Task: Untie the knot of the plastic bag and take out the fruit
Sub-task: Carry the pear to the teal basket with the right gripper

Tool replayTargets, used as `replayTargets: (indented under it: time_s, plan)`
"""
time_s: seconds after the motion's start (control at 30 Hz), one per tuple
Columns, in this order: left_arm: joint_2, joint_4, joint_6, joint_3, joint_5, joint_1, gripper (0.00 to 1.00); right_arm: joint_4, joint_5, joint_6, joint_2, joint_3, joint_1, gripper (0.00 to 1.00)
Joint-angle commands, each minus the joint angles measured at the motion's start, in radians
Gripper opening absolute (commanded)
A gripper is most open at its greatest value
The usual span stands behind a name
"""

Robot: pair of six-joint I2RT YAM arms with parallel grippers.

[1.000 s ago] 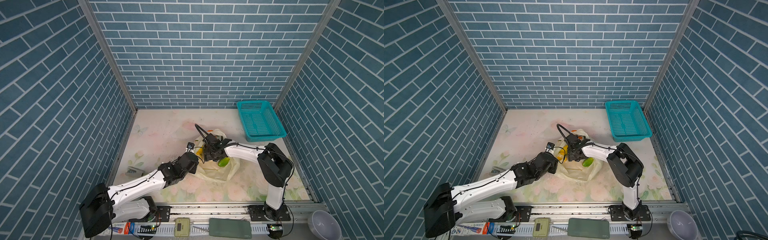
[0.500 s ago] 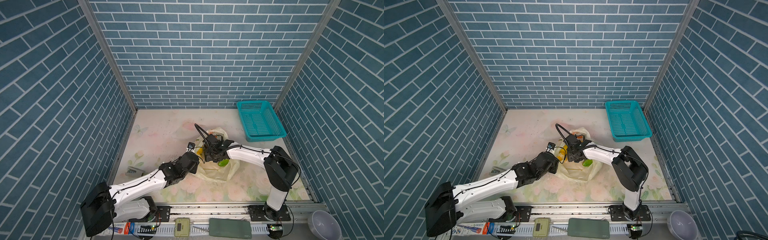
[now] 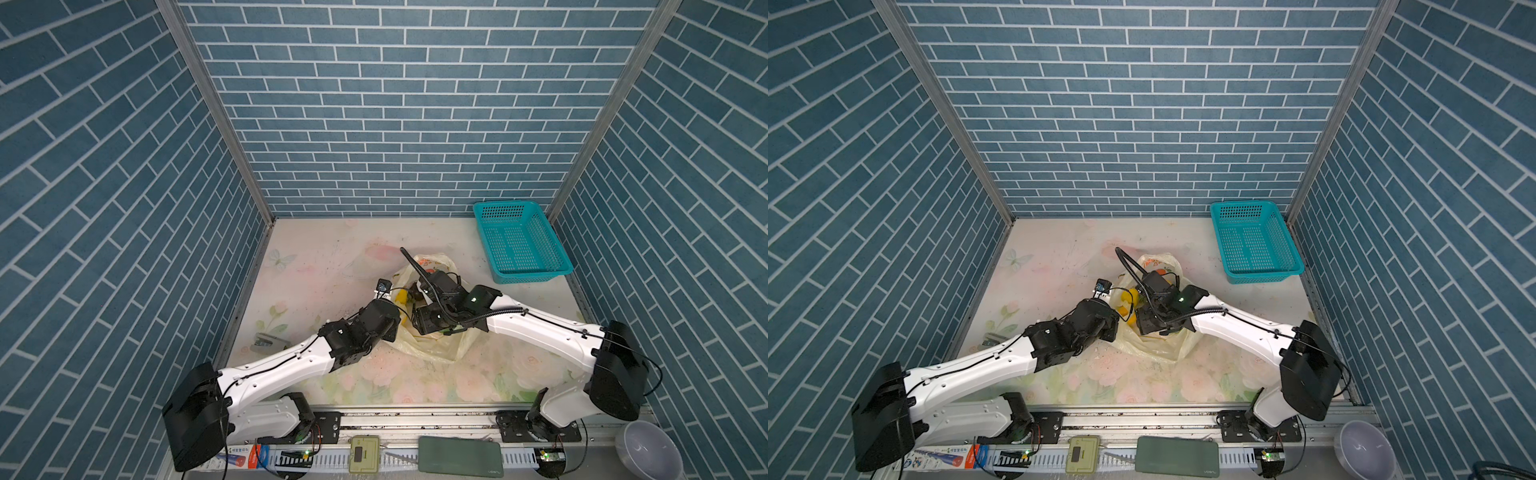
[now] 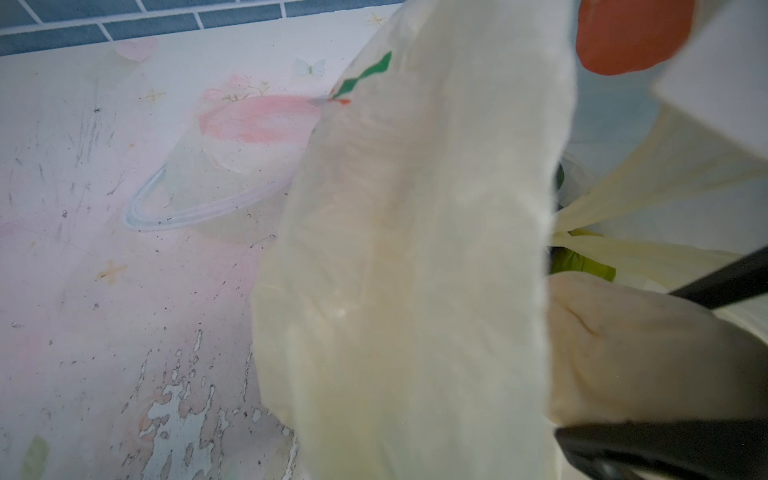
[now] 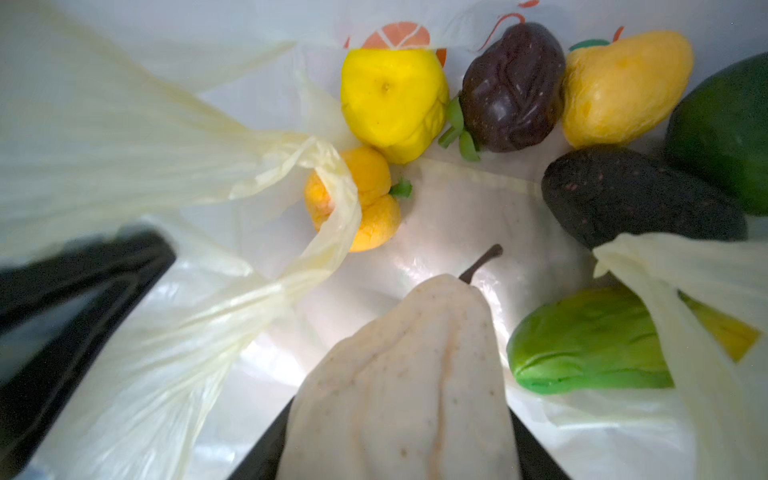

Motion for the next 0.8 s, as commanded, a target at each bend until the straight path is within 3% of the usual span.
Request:
replayTargets:
  time_s: [0.0,0.23,0.33,0.53,0.77]
  plan:
    - [0.005,-0.025,-0.009,0.025,-0.024,0.007,0.0,-0.085,-0.035,-0.023,-0.08,-0.015,0.007,0.48]
    - [0.012,-0.034,-0.008,0.034,-0.03,0.013,0.0,-0.244,-0.023,-0.096,-0.172,0.131,-0.006,0.5]
    - [0.011,-0.033,-0.005,0.034,-0.025,0.013,0.0,-0.291,-0.026,-0.129,-0.203,0.189,-0.07,0.5]
    - [-0.002,-0.027,-0.003,0.016,-0.02,0.013,0.0,-0.312,-0.056,-0.246,-0.227,0.265,-0.287,0.53]
    - [-0.007,-0.01,0.006,0.009,-0.005,0.012,0.0,-0.155,-0.14,-0.335,-0.16,0.223,-0.588,0.55]
